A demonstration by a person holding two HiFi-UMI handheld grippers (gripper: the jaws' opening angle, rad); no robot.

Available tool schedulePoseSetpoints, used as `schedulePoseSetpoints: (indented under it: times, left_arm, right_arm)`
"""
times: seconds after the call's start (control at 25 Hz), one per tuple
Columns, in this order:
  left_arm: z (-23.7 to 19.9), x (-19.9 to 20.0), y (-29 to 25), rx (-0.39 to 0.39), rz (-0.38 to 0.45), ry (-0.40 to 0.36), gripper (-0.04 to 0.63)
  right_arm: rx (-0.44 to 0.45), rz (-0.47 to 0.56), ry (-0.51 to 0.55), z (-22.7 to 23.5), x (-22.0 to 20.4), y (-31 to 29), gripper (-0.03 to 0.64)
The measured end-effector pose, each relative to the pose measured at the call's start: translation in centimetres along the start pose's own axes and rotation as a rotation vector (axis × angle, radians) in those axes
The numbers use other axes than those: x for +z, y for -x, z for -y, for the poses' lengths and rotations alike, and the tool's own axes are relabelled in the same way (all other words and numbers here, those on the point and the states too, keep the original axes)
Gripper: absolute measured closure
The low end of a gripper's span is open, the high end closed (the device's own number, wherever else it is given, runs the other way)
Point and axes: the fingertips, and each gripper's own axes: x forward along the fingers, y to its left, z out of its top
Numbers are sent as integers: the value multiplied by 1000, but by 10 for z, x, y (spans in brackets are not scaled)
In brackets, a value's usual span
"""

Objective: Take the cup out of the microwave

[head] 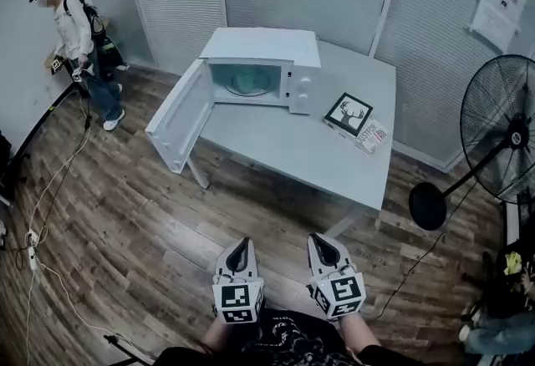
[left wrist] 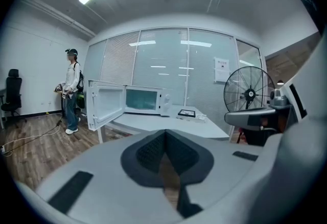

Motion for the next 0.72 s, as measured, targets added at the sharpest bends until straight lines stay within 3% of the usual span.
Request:
schedulePoseSetpoints:
  times: [0.48,0.72]
  left_arm:
    - [-67,18,-68,-76,-16,-42,591]
    - [-85,25,-89,-76,-19,-48,591]
  right_arm:
    - [-80,-7,-42,-4,8,-90,612]
    - [-76,-20,-53,-8,6,-116,612]
